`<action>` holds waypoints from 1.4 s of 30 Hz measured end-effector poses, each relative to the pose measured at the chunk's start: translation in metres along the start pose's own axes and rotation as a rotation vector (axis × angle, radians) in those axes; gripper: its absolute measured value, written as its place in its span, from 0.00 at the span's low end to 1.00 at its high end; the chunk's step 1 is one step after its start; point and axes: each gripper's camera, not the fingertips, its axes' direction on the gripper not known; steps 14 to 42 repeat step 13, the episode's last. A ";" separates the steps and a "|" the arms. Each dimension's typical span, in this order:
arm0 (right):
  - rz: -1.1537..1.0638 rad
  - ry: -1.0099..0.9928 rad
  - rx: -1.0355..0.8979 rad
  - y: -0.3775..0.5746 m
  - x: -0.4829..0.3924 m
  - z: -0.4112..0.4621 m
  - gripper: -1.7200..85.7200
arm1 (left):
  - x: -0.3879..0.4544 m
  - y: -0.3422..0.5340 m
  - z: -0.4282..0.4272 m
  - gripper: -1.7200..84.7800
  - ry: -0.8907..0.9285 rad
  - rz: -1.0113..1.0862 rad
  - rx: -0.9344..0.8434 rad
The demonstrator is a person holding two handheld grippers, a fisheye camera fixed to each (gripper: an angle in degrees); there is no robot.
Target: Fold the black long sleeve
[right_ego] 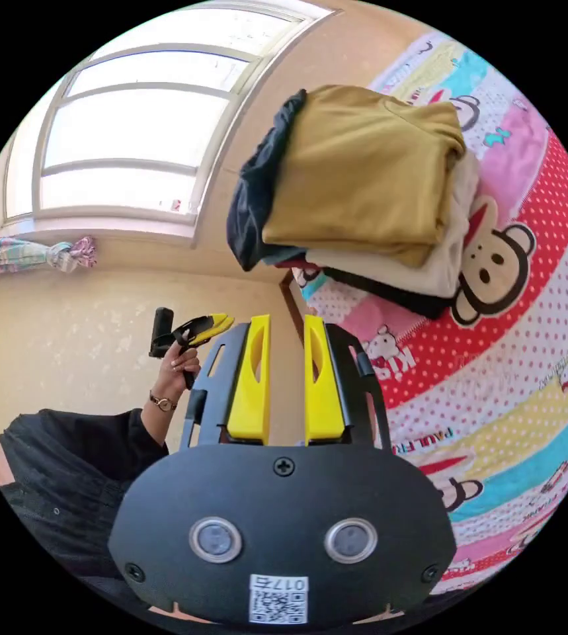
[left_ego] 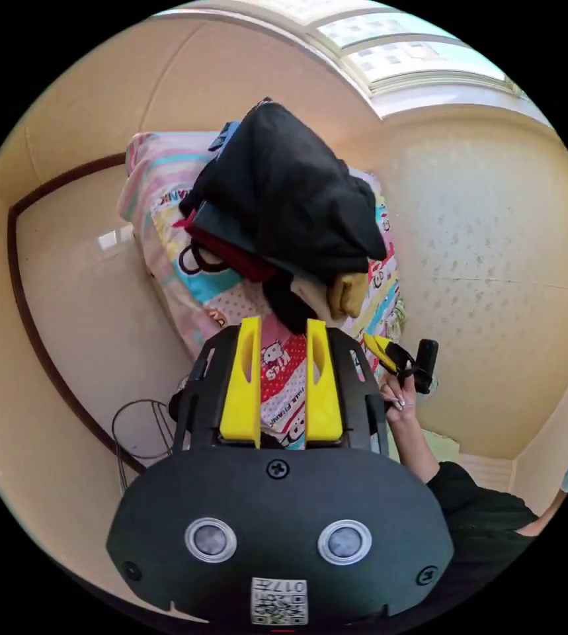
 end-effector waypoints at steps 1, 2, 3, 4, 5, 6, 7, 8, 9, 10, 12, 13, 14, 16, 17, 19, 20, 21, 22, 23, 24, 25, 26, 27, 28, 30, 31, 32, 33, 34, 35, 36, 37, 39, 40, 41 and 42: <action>0.062 0.080 -0.046 0.039 0.021 -0.004 0.10 | -0.009 0.011 0.012 0.08 -0.002 -0.024 -0.032; 0.134 0.167 -0.086 0.084 0.043 -0.013 0.09 | -0.022 0.033 0.037 0.05 -0.009 -0.069 -0.102; 0.178 0.209 -0.103 0.107 0.053 -0.019 0.08 | -0.029 0.053 0.062 0.03 -0.021 -0.122 -0.175; 0.283 0.289 -0.133 0.156 0.073 -0.035 0.06 | -0.029 0.062 0.074 0.02 -0.024 -0.147 -0.214; 0.412 0.355 -0.143 0.207 0.091 -0.054 0.05 | -0.022 0.073 0.100 0.02 -0.014 -0.167 -0.302; 0.485 0.379 -0.137 0.233 0.100 -0.065 0.05 | -0.006 0.077 0.125 0.01 -0.001 -0.134 -0.404; 0.630 0.407 -0.101 0.285 0.113 -0.091 0.04 | 0.006 0.076 0.138 0.01 -0.003 -0.093 -0.457; 0.743 0.417 -0.021 0.334 0.119 -0.119 0.04 | 0.033 0.072 0.158 0.01 -0.044 0.010 -0.545; 0.792 0.421 0.037 0.357 0.120 -0.134 0.04 | 0.064 0.067 0.172 0.01 -0.119 0.122 -0.585; 0.873 0.426 0.178 0.403 0.118 -0.162 0.03 | 0.081 0.065 0.177 0.01 -0.153 0.179 -0.591; 0.972 0.411 0.417 0.469 0.112 -0.197 0.03 | 0.141 0.062 0.197 0.01 -0.239 0.409 -0.636; 1.033 0.385 0.563 0.509 0.110 -0.210 0.03 | 0.153 0.064 0.204 0.01 -0.267 0.450 -0.669; 1.033 0.385 0.563 0.509 0.110 -0.210 0.03 | 0.153 0.064 0.204 0.01 -0.267 0.450 -0.669; 1.033 0.385 0.563 0.509 0.110 -0.210 0.03 | 0.153 0.064 0.204 0.01 -0.267 0.450 -0.669; 1.033 0.385 0.563 0.509 0.110 -0.210 0.03 | 0.153 0.064 0.204 0.01 -0.267 0.450 -0.669; 1.033 0.385 0.563 0.509 0.110 -0.210 0.03 | 0.153 0.064 0.204 0.01 -0.267 0.450 -0.669; 1.033 0.385 0.563 0.509 0.110 -0.210 0.03 | 0.153 0.064 0.204 0.01 -0.267 0.450 -0.669; 1.033 0.385 0.563 0.509 0.110 -0.210 0.03 | 0.153 0.064 0.204 0.01 -0.267 0.450 -0.669; 1.033 0.385 0.563 0.509 0.110 -0.210 0.03 | 0.153 0.064 0.204 0.01 -0.267 0.450 -0.669; 1.033 0.385 0.563 0.509 0.110 -0.210 0.03 | 0.153 0.064 0.204 0.01 -0.267 0.450 -0.669; 1.033 0.385 0.563 0.509 0.110 -0.210 0.03 | 0.153 0.064 0.204 0.01 -0.267 0.450 -0.669; 1.033 0.385 0.563 0.509 0.110 -0.210 0.03 | 0.153 0.064 0.204 0.01 -0.267 0.450 -0.669; 1.033 0.385 0.563 0.509 0.110 -0.210 0.03 | 0.153 0.064 0.204 0.01 -0.267 0.450 -0.669; 1.033 0.385 0.563 0.509 0.110 -0.210 0.03 | 0.153 0.064 0.204 0.01 -0.267 0.450 -0.669; 1.033 0.385 0.563 0.509 0.110 -0.210 0.03 | 0.153 0.064 0.204 0.01 -0.267 0.450 -0.669; 1.033 0.385 0.563 0.509 0.110 -0.210 0.03 | 0.153 0.064 0.204 0.01 -0.267 0.450 -0.669; 1.033 0.385 0.563 0.509 0.110 -0.210 0.03 | 0.153 0.064 0.204 0.01 -0.267 0.450 -0.669; 1.033 0.385 0.563 0.509 0.110 -0.210 0.03 | 0.153 0.064 0.204 0.01 -0.267 0.450 -0.669; 1.033 0.385 0.563 0.509 0.110 -0.210 0.03 | 0.153 0.064 0.204 0.01 -0.267 0.450 -0.669; 1.033 0.385 0.563 0.509 0.110 -0.210 0.03 | 0.153 0.064 0.204 0.01 -0.267 0.450 -0.669; 1.033 0.385 0.563 0.509 0.110 -0.210 0.03 | 0.153 0.064 0.204 0.01 -0.267 0.450 -0.669; 1.033 0.385 0.563 0.509 0.110 -0.210 0.03 | 0.153 0.064 0.204 0.01 -0.267 0.450 -0.669; 1.033 0.385 0.563 0.509 0.110 -0.210 0.03 | 0.153 0.064 0.204 0.01 -0.267 0.450 -0.669; 1.033 0.385 0.563 0.509 0.110 -0.210 0.03 | 0.153 0.064 0.204 0.01 -0.267 0.450 -0.669; 1.033 0.385 0.563 0.509 0.110 -0.210 0.03 | 0.153 0.064 0.204 0.01 -0.267 0.450 -0.669; 1.033 0.385 0.563 0.509 0.110 -0.210 0.03 | 0.153 0.064 0.204 0.01 -0.267 0.450 -0.669; 1.033 0.385 0.563 0.509 0.110 -0.210 0.03 | 0.153 0.064 0.204 0.01 -0.267 0.450 -0.669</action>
